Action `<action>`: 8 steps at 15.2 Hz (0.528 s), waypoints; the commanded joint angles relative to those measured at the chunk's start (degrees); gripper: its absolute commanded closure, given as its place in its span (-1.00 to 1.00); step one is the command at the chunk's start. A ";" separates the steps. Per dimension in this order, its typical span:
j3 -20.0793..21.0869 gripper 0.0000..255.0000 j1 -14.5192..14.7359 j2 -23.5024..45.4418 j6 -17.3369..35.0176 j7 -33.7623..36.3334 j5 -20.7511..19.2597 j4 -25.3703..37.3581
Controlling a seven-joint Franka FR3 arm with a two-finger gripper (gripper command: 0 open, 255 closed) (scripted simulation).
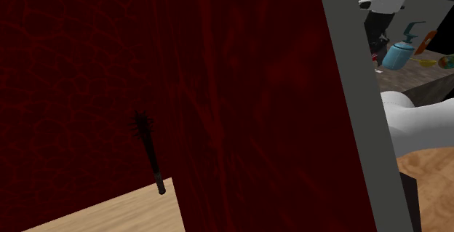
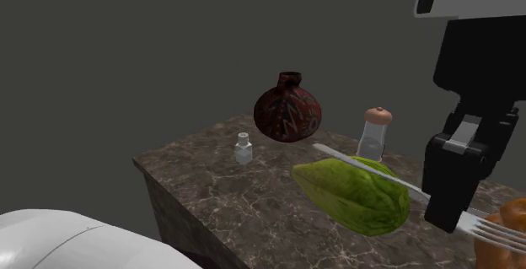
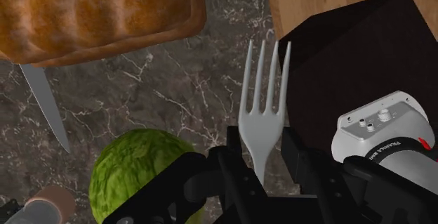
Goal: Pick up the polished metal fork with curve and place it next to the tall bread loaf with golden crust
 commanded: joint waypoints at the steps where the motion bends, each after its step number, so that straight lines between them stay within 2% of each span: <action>1: -1.41 1.00 -0.40 -0.34 0.32 -1.29 -1.25 -0.02; 8: -4.05 1.00 -1.38 -1.83 4.26 -0.50 -3.73 -5.26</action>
